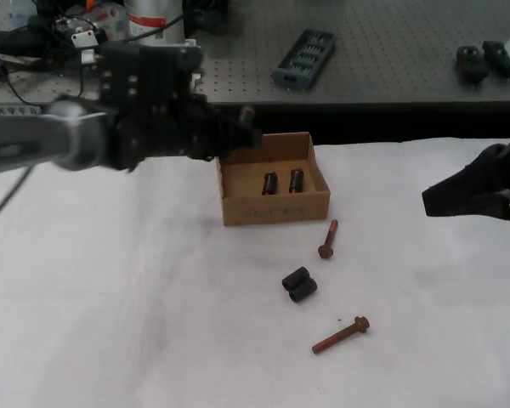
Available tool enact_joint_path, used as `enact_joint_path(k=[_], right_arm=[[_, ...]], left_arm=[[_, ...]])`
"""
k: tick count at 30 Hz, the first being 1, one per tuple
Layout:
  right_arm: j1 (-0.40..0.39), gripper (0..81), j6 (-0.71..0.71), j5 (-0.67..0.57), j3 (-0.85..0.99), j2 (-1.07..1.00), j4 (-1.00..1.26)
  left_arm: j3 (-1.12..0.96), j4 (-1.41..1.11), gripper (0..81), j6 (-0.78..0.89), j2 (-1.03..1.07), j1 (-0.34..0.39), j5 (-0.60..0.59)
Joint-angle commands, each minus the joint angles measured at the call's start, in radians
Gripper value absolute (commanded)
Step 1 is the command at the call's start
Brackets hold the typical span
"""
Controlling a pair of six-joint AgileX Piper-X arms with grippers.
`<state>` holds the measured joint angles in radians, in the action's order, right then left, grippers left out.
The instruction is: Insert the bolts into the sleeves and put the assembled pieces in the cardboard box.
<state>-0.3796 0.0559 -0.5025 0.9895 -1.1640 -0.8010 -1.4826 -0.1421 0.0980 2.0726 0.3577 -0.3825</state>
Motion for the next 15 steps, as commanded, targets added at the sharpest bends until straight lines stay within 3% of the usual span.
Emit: enact_joint_path(k=[1,5,7,11,13,15], right_arm=[[0.006,2.8,-0.013,0.023,0.001,0.013,0.002],[0.006,2.8,-0.013,0.023,0.001,0.013,0.008],[0.006,2.8,-0.015,0.023,0.001,0.013,0.008],[0.006,2.8,-0.036,0.023,0.001,0.013,0.008],[0.006,2.8,-0.036,0.023,0.001,0.013,0.008],[0.006,2.8,-0.036,0.023,0.001,0.013,0.008]], left_arm=[[-0.178,0.112,0.6,-0.032,0.116,0.0,-0.027],[-0.284,0.209,3.0,-0.032,0.201,0.0,-0.027],[-0.306,0.232,11.3,-0.032,0.219,0.0,-0.024],[-0.308,0.233,38.0,-0.032,0.222,0.0,-0.018],[-0.308,0.233,43.8,-0.029,0.222,0.0,-0.013],[-0.308,0.237,42.9,-0.017,0.22,0.0,-0.013]])
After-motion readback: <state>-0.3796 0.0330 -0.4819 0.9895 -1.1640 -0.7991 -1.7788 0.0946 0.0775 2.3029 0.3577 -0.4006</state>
